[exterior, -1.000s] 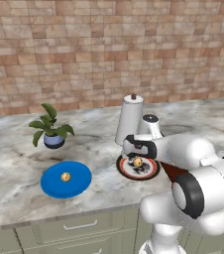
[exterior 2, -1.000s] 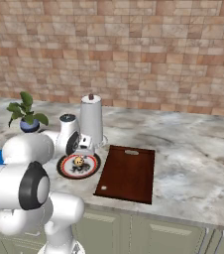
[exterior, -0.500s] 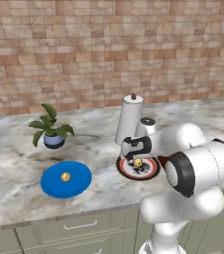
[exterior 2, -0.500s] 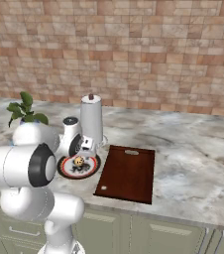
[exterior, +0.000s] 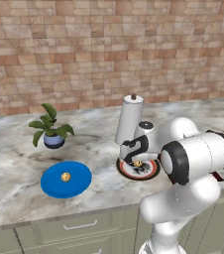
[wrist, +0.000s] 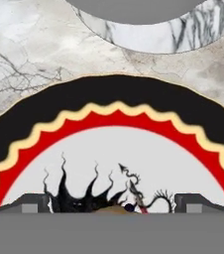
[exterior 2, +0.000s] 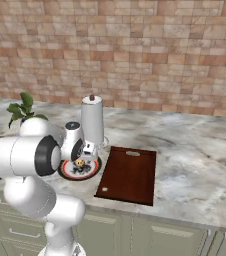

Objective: Move the dessert items from the plate to the tray.

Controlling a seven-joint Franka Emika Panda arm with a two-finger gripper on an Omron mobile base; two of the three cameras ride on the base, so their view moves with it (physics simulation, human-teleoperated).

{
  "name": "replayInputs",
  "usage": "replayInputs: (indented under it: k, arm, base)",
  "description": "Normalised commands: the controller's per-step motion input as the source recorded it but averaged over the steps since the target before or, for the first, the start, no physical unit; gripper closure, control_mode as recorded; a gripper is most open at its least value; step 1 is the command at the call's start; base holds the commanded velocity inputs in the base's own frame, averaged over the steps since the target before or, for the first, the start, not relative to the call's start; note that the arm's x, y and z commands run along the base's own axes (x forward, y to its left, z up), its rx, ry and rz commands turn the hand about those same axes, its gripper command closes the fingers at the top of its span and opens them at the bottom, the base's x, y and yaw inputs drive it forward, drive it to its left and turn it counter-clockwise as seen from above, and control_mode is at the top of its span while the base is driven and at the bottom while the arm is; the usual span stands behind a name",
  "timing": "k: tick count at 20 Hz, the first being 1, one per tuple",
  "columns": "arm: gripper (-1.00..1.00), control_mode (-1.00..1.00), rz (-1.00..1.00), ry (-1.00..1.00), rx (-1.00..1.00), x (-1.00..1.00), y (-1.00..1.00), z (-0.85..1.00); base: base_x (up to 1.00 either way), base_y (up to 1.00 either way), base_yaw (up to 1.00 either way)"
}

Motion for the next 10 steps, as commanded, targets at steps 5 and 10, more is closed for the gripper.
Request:
replayInputs:
  k: [5,10]
  arm:
    - [1.00,-1.00,0.00,0.00,0.00,0.00,0.00,-0.09]
    - [1.00,-1.00,-0.03,0.00,0.00,-0.12,-0.01,-0.01]
  base:
    - [0.00,0.00,0.00]
    - [0.00,0.00,0.00]
